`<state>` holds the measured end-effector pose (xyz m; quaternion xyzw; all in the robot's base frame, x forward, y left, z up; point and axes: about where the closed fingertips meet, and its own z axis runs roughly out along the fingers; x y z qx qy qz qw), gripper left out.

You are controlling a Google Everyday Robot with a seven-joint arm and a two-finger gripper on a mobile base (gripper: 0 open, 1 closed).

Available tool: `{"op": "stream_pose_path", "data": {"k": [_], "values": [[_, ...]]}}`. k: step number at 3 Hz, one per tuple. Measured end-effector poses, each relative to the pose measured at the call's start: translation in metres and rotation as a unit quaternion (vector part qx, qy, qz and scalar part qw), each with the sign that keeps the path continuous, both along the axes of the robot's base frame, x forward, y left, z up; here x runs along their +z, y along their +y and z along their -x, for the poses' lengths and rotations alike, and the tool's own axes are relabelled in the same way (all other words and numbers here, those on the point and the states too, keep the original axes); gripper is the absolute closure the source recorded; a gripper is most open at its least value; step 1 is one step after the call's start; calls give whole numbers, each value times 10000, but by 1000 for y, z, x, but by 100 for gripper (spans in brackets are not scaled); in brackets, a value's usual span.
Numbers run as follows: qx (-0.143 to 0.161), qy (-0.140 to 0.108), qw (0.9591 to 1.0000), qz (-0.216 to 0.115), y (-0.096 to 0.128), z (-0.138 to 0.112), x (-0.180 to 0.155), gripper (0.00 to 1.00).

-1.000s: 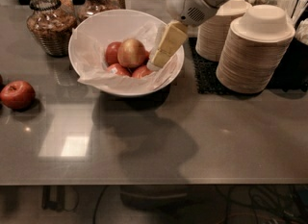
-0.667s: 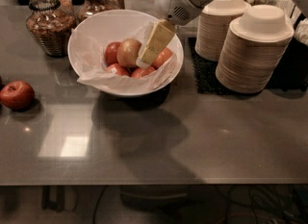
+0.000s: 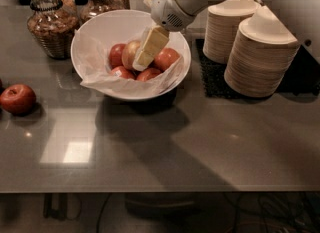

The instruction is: Pick apple from white bowl

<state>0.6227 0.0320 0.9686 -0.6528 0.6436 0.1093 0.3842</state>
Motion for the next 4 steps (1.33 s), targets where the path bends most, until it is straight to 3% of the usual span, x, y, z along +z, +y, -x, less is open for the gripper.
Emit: {"op": "stream_pose_path", "data": {"k": [4], "values": [[-29, 503, 9987, -118, 16, -21, -37, 0]]}}
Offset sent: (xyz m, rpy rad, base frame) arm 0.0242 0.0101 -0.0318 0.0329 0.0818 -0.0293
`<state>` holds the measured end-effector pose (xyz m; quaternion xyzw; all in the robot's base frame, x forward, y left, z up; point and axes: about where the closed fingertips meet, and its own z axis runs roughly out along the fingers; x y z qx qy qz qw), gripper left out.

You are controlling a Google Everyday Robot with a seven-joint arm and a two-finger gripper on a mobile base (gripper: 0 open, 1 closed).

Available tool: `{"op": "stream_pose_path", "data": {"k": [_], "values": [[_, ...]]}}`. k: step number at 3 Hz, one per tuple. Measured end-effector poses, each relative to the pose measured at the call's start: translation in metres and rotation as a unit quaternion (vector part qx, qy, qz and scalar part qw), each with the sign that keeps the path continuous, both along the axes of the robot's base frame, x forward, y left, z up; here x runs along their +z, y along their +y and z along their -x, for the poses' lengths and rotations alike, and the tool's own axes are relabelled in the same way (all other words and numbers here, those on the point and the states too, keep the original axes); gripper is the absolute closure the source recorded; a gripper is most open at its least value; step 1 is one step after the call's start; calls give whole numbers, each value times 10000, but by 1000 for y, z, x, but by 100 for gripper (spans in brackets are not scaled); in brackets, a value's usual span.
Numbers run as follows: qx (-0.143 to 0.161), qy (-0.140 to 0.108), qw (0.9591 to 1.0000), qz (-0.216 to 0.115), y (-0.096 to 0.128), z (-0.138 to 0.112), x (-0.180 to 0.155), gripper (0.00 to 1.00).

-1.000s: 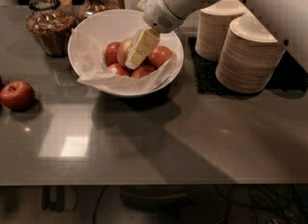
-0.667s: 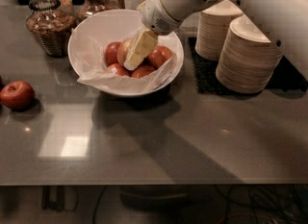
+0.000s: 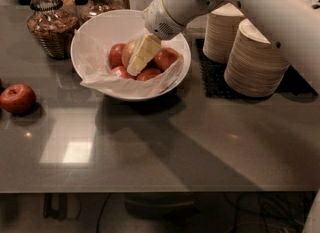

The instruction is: Pick apple from white bowl

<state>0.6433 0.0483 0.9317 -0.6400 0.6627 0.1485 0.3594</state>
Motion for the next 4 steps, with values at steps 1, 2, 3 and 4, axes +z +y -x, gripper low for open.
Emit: {"op": "stream_pose_path", "data": {"k": [1, 2, 3, 4], "values": [[-2, 0, 10000, 2, 0, 0, 0, 0], [-93, 4, 9999, 99, -7, -1, -10, 0], [-92, 5, 9999, 99, -7, -1, -10, 19], [-92, 5, 9999, 100, -7, -1, -10, 42]]}}
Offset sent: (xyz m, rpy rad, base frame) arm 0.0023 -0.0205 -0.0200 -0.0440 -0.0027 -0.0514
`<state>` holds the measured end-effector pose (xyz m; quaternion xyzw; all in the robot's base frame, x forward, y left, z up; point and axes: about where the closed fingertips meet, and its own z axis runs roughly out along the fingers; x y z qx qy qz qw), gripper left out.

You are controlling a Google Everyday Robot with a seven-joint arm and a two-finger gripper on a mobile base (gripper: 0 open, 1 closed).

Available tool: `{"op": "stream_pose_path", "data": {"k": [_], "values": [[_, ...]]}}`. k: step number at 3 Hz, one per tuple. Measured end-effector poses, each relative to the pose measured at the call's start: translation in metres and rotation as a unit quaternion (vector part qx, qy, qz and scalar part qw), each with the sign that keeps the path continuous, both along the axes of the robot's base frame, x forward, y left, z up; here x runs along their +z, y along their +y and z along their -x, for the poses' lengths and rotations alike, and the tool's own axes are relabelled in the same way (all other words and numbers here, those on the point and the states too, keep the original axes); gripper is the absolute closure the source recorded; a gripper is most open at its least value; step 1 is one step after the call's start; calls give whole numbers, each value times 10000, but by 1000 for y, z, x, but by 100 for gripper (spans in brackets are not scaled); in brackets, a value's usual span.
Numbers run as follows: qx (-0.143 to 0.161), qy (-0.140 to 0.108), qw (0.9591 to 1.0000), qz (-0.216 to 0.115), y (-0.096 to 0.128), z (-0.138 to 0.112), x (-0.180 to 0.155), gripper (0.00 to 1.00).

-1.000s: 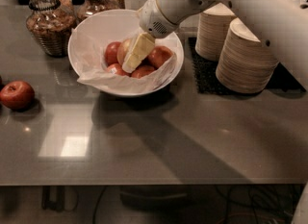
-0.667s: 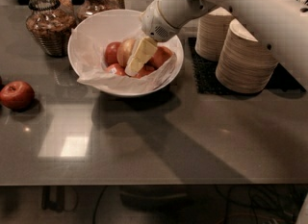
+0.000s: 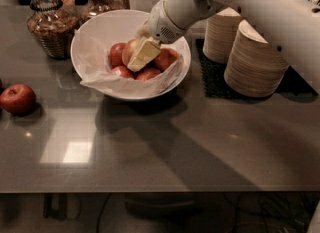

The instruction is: Pick apple from white bowl

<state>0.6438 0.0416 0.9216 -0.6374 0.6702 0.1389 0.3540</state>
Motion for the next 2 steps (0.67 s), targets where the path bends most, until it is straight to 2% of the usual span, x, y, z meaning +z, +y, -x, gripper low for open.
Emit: {"op": "stream_pose_path", "data": {"k": [2], "values": [[1, 2, 10000, -1, 0, 0, 0, 89]]}}
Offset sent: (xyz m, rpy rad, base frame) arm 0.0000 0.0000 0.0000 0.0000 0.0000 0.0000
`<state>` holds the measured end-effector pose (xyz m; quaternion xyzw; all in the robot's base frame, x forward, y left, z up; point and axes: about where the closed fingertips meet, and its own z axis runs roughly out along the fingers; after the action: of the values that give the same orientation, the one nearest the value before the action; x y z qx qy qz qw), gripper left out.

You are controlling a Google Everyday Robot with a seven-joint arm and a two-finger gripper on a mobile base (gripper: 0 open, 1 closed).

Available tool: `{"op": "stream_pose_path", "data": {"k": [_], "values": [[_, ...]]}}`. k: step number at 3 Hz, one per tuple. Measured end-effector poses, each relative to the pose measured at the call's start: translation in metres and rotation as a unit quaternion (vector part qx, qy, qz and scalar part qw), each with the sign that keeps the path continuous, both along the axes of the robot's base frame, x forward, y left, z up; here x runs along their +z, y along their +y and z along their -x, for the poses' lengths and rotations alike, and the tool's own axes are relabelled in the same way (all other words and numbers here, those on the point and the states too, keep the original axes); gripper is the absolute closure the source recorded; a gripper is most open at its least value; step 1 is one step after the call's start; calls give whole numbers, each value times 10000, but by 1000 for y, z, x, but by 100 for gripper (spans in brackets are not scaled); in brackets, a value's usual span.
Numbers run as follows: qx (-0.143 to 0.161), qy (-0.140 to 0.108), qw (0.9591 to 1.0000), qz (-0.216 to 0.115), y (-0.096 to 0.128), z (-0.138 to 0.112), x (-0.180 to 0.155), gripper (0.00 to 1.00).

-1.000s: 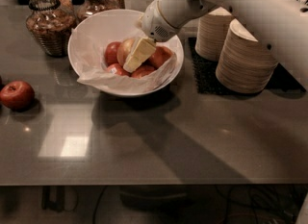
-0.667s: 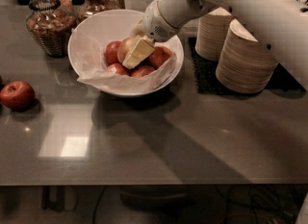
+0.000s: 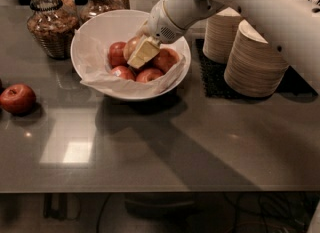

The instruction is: Pick apple from white bowl

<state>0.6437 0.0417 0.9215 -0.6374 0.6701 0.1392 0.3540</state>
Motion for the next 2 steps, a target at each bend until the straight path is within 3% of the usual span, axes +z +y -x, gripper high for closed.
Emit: {"op": "stream_pose_path", "data": {"k": [1, 2], "values": [[25, 48, 10000, -39, 1, 2, -2, 100], [154, -60, 9996, -230, -1, 10, 19, 100]]}}
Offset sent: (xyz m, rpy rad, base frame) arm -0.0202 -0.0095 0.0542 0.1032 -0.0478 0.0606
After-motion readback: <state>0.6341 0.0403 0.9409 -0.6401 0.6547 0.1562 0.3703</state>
